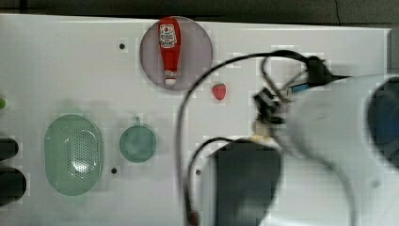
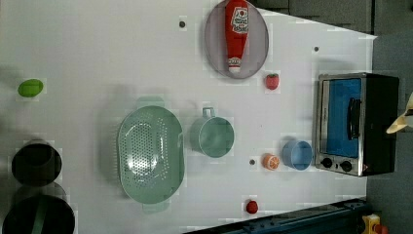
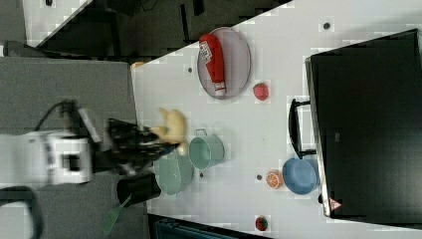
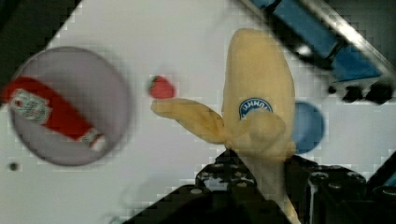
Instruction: Pick banana from table and place on oven.
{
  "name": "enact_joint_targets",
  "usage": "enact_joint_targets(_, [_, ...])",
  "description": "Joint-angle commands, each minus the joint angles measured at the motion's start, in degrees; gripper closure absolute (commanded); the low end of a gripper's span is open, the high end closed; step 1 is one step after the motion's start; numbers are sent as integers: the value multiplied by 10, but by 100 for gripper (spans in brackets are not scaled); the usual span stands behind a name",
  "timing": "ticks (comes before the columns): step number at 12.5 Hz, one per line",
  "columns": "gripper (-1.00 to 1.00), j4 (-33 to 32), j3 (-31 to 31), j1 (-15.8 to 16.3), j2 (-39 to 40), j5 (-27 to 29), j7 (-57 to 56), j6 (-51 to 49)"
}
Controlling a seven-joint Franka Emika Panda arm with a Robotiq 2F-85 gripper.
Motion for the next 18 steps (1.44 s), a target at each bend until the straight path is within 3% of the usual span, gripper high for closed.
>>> enact_joint_targets(1, [50, 17, -65, -18, 56, 1, -161, 25])
enact_joint_targets(6, [50, 18, -192, -23, 137, 2, -327, 135])
enact_joint_targets(10, [43, 18, -238, -30, 193, 12, -397, 172])
enact_joint_targets(16, [-89, 10, -236, -37, 208, 34, -412, 193])
enact_joint_targets(18, [-100, 17, -233, -34, 199, 33, -412, 192])
